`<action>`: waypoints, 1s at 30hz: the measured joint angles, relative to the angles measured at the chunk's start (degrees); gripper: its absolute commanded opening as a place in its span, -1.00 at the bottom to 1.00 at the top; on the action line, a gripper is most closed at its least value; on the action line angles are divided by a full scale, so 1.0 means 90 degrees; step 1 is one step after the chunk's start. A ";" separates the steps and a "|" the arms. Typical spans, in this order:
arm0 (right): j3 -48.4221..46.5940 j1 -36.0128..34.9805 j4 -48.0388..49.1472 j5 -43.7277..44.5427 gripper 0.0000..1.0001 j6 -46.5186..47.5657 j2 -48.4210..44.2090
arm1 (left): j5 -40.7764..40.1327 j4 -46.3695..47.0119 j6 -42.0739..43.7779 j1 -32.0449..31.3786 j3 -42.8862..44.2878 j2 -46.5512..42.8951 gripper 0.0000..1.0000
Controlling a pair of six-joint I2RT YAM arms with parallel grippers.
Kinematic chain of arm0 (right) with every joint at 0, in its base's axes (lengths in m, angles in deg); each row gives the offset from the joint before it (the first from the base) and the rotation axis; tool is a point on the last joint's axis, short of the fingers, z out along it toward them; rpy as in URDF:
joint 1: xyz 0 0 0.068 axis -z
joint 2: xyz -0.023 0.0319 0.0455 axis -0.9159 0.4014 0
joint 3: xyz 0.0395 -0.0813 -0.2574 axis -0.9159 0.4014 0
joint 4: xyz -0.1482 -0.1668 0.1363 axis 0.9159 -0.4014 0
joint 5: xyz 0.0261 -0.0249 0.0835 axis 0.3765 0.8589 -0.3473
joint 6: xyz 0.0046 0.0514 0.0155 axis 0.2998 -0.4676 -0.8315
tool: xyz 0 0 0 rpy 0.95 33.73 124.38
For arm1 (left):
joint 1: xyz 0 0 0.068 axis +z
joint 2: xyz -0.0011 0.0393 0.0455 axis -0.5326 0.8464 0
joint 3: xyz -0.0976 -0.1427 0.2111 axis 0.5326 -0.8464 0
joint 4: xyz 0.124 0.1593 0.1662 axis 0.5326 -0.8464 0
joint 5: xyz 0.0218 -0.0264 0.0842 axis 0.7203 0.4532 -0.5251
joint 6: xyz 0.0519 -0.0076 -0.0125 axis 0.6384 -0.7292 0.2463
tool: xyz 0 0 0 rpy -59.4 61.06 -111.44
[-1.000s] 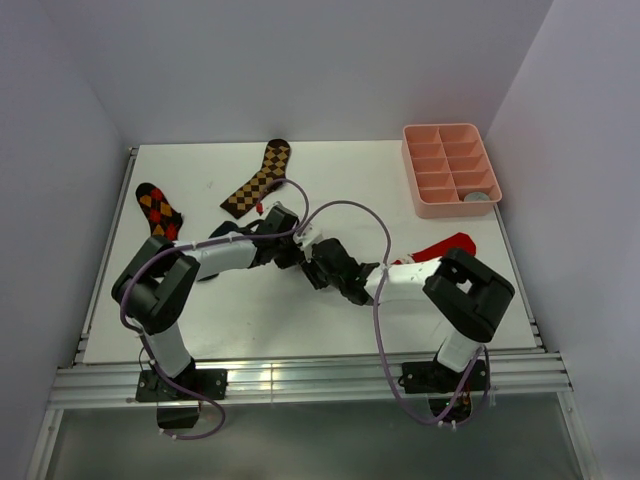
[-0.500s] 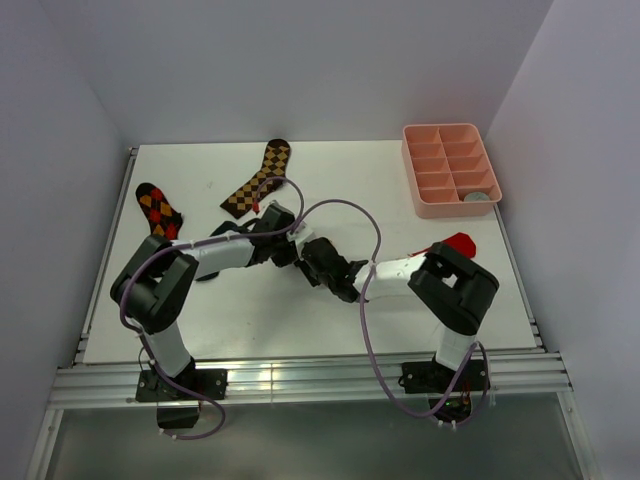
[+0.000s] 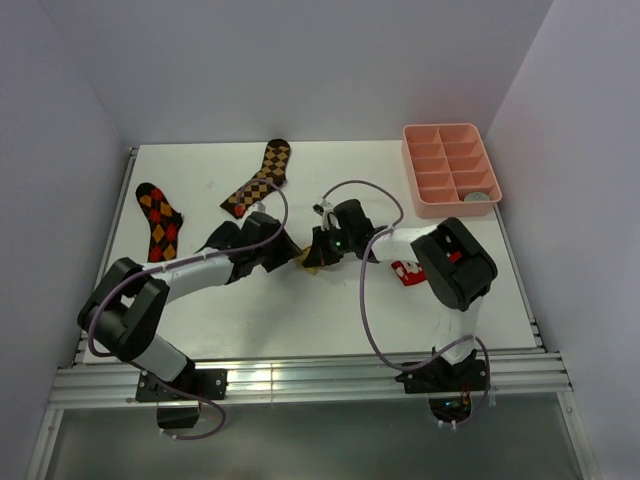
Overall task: Roll the socks
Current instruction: Roll the sock at the center of the board.
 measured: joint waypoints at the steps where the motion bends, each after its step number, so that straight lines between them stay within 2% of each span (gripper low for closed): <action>1: -0.0041 0.0102 0.0058 -0.0328 -1.00 -0.0168 0.0136 | -0.0005 0.0087 -0.0017 0.0002 -0.0053 -0.0063 0.12; 4: -0.0194 0.0491 0.0277 -0.1435 -1.00 -0.0818 0.0627 | -0.0002 0.0335 -0.0056 0.0012 -0.0163 -0.0100 0.12; 7: -0.0323 0.0726 0.0415 -0.2101 -1.00 -0.1277 0.0952 | 0.0019 0.0437 -0.0075 0.0012 -0.0194 -0.0034 0.09; 16: -0.0267 0.1154 0.1321 -0.3252 -0.97 -0.2586 0.1593 | 0.0036 0.0665 -0.0143 0.0012 -0.0189 0.0478 0.07; 22: -0.0277 0.1285 0.1321 -0.3407 -0.95 -0.2771 0.1685 | 0.0022 0.0670 -0.0182 0.0012 -0.0044 0.0712 -0.02; 24: -0.0299 0.1285 0.1229 -0.3390 -0.95 -0.2722 0.1685 | 0.0010 0.0675 -0.0189 0.0012 0.0032 0.0797 -0.14; 28: -0.0398 0.1285 0.0952 -0.3337 -0.88 -0.2531 0.1678 | -0.0039 0.0685 -0.0260 0.0012 0.0170 0.1025 -0.55; 29: -0.0420 0.1282 0.0872 -0.3313 -0.87 -0.2465 0.1661 | -0.0036 0.0695 -0.0282 0.0012 0.0194 0.1059 -0.82; 30: -0.0430 0.1282 0.0772 -0.3259 -0.85 -0.2373 0.1620 | -0.0039 0.0692 -0.0299 0.0012 0.0228 0.1083 -0.96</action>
